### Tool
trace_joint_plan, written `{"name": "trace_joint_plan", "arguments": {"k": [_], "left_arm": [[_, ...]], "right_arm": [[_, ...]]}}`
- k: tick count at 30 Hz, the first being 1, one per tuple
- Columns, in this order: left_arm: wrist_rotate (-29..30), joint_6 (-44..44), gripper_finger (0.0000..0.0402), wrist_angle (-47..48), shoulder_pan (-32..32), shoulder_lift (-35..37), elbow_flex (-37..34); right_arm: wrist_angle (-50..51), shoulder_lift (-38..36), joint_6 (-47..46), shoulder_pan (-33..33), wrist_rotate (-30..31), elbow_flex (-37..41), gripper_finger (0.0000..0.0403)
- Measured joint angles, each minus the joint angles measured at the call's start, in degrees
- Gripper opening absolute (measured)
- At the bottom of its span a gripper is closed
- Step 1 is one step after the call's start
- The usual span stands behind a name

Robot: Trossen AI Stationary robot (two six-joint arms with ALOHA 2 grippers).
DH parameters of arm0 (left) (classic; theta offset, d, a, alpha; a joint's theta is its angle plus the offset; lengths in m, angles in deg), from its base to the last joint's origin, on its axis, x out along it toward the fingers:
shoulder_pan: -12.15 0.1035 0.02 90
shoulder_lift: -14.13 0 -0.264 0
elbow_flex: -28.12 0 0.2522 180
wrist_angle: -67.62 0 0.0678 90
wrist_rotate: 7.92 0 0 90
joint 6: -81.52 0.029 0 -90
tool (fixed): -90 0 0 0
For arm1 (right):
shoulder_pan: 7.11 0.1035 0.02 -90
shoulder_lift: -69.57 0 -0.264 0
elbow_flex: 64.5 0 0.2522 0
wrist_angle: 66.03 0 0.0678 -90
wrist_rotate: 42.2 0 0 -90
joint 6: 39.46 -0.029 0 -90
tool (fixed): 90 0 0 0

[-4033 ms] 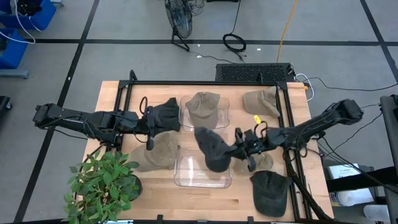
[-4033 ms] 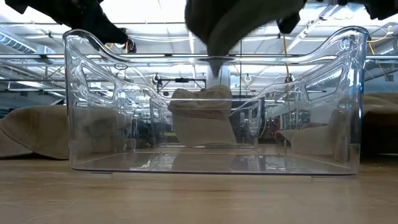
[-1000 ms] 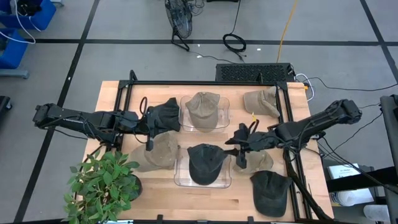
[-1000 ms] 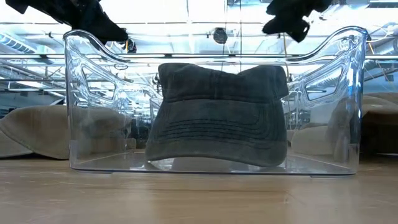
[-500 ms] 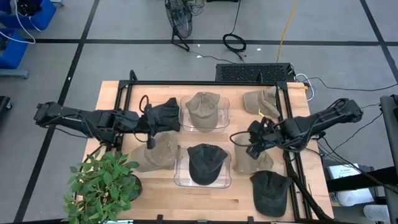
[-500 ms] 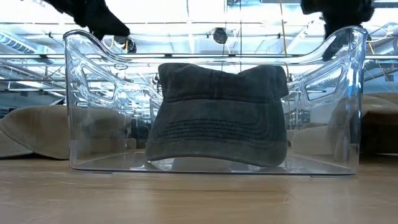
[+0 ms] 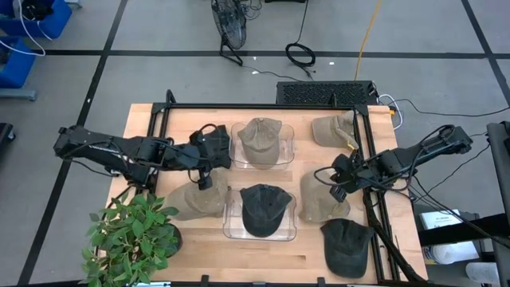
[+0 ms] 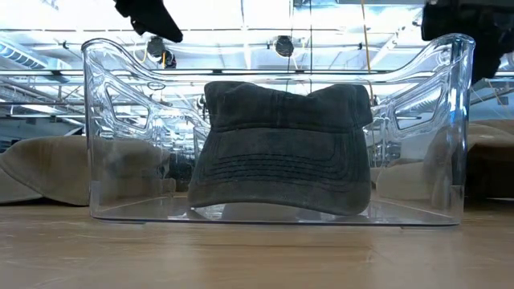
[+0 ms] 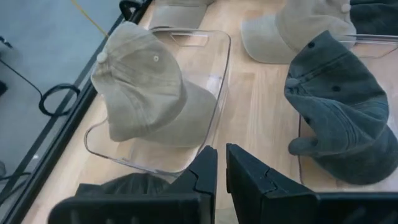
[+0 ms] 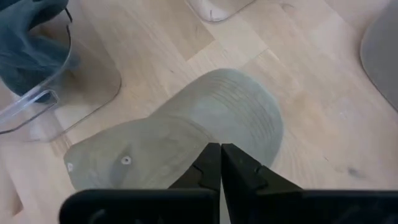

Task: Pick & Place hat
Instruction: Put the brown cap into the top transparent bin

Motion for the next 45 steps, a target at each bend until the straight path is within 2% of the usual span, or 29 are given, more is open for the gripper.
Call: {"name": "trace_joint_plan", "arguments": {"k": [4,7,14,20,25,30,37,42,45], "left_arm": [[-0.1,-3.6,0.0050,-0.6,0.0,-2.3,0.6],[-0.8,-7.4,0.0073,-1.6,0.0,-3.7,0.7],[-1.0,-17.9,0.0170,-1.7,0.1,-6.5,0.7],[0.7,-20.0,0.0257,-1.7,0.1,-7.5,0.7],[0.2,-27.8,0.0295,0.6,2.0,-7.4,0.7],[-10.2,-29.3,0.0286,10.1,6.3,-7.2,0.7],[-21.2,-18.1,0.0238,19.1,12.9,-7.2,0.7],[-24.5,-9.7,0.0206,25.5,16.2,-9.6,0.6],[-26.0,-6.8,0.0194,28.2,17.5,-11.5,0.7]], "right_arm": [[-0.6,-4.4,0.3,0.0,0.0,3.2,0.0006],[-1.0,-7.1,0.7,0.0,0.0,5.3,0.0005],[-2.7,-11.0,3.9,0.0,0.0,8.6,0.0002],[-7.3,-12.4,7.9,0.0,-0.1,11.3,0.0001],[-9.5,-12.5,8.0,0.0,-0.1,12.6,0.0001],[-14.2,-12.5,6.9,0.0,0.1,14.2,0.0002],[-18.3,-12.5,3.2,0.0,0.7,15.0,0.0001],[-19.2,-12.5,0.2,-0.2,4.6,15.0,0.0001],[-20.8,-12.5,-0.5,-0.5,4.9,15.0,0.0001]]}}
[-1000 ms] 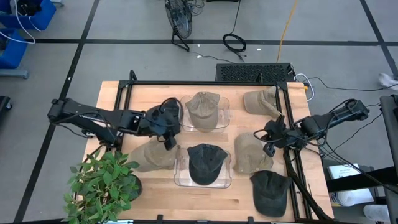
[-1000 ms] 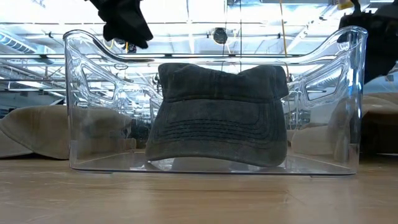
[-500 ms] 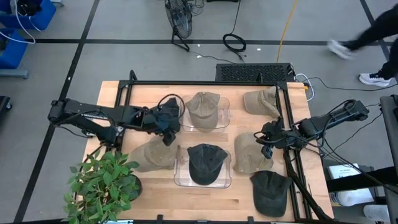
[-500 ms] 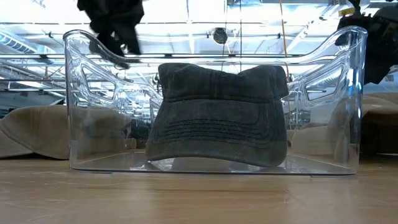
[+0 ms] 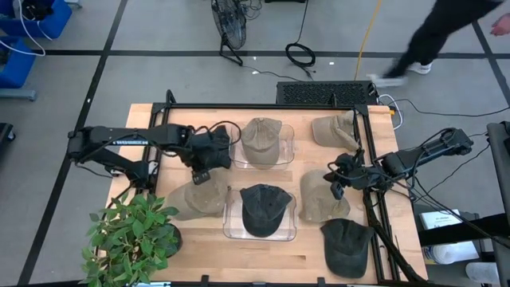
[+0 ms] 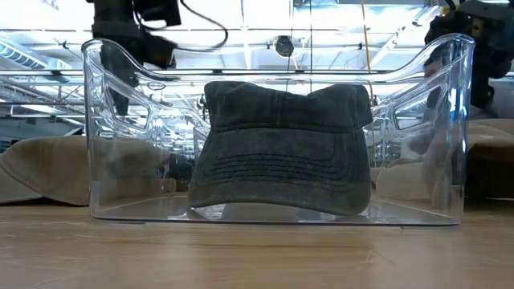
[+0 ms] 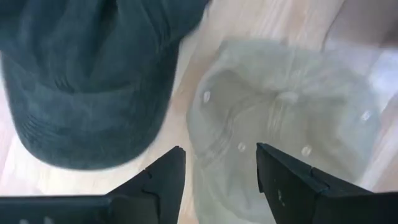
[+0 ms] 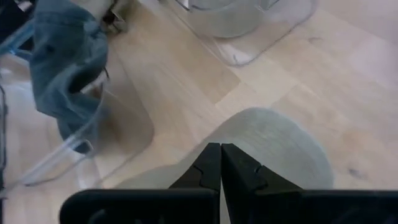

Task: Pick & Place hat
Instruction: Put the brown cap into the top transparent bin

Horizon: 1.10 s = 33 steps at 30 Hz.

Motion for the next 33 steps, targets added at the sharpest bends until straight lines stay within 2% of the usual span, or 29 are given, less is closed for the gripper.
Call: {"name": "trace_joint_plan", "arguments": {"k": [7,21,28,33], "left_arm": [[-0.1,4.4,0.0194,0.6,0.4,-2.8,0.0],[1.9,5.3,0.0203,2.1,1.3,-3.3,0.0],[1.9,5.3,0.0208,-1.2,1.6,-3.5,-3.4],[-2.8,4.8,0.0207,-7.3,1.5,-3.5,-6.9]], "right_arm": [[-2.1,0.0,-0.1,-1.0,0.0,0.0,0.0001],[-3.1,0.0,-2.0,-2.3,0.0,0.0,0.0001],[-3.1,0.1,-1.6,-2.3,0.0,0.0,0.0001],[-3.1,0.1,-0.1,-2.3,0.0,0.0,0.0001]]}}
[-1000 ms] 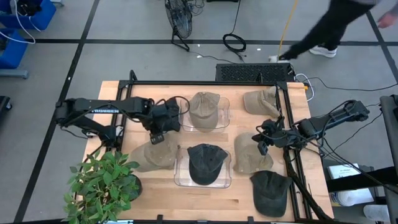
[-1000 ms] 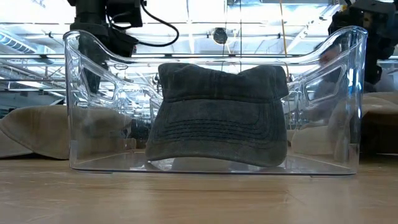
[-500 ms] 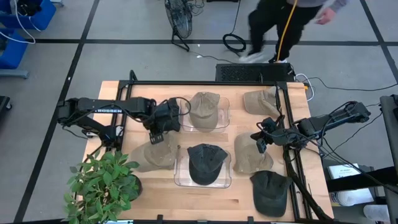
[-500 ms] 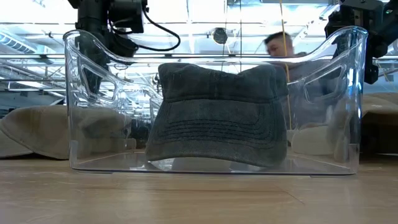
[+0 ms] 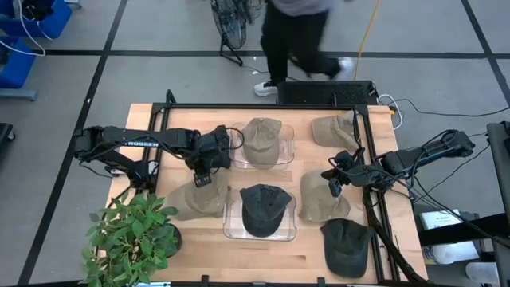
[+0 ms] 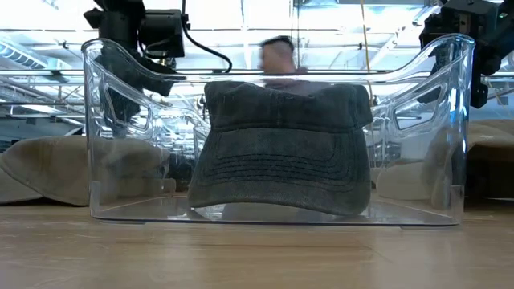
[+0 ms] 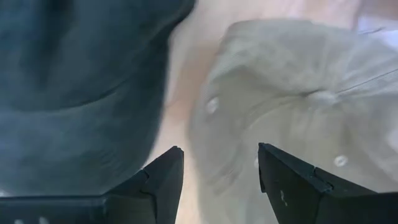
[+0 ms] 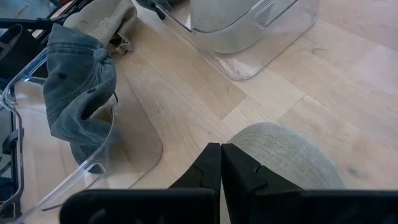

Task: Pick & Place hat
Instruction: Put the brown cap into the top transparent bin

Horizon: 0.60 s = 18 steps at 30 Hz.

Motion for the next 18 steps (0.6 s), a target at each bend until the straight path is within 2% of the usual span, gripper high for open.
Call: {"name": "trace_joint_plan", "arguments": {"k": [4,14,18], "left_arm": [[-1.4,-0.2,0.0199,-3.0,-0.7,0.0,-2.8],[-1.6,-1.6,0.0175,-3.5,-3.8,0.0,-7.2],[-1.6,-1.9,0.0147,-3.5,-5.3,0.0,-7.8]], "right_arm": [[0.0,0.0,0.0,0.0,0.0,0.0,0.0001],[0.0,0.0,0.9,0.0,0.1,0.0,0.0001],[0.0,0.0,1.1,0.0,0.1,0.0,0.0001]]}}
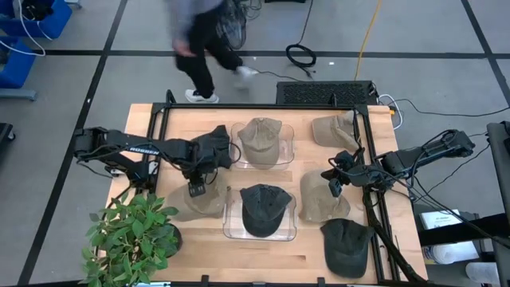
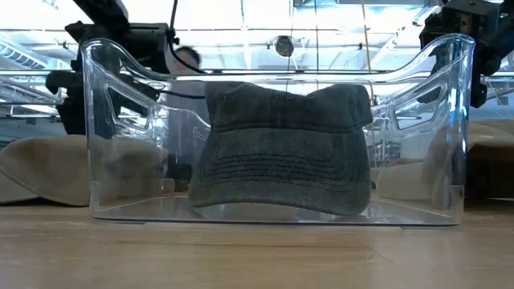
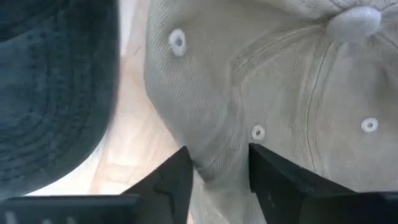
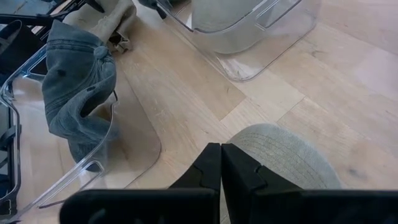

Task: Pick & Place hat
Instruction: Put the brown cap into the top transparent bin

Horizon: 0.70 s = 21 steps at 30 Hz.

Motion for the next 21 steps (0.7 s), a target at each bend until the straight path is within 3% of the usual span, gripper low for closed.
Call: {"name": "trace_joint_plan", "arguments": {"k": [6,13,21], "left_arm": [[-3.2,0.0,0.0019,-2.6,-1.9,0.0,0.0],[-3.7,-3.7,0.0007,0.1,-3.5,1.7,0.4],[-0.8,-11.8,0.0005,10.2,-3.5,10.0,4.4]], "right_arm": [[0.0,0.0,1.0,0.0,0.0,0.0,0.0001],[0.0,0.0,2.5,0.0,0.0,0.0,0.0001],[0.0,0.0,3.4,0.0,0.0,0.0,0.0001]]}}
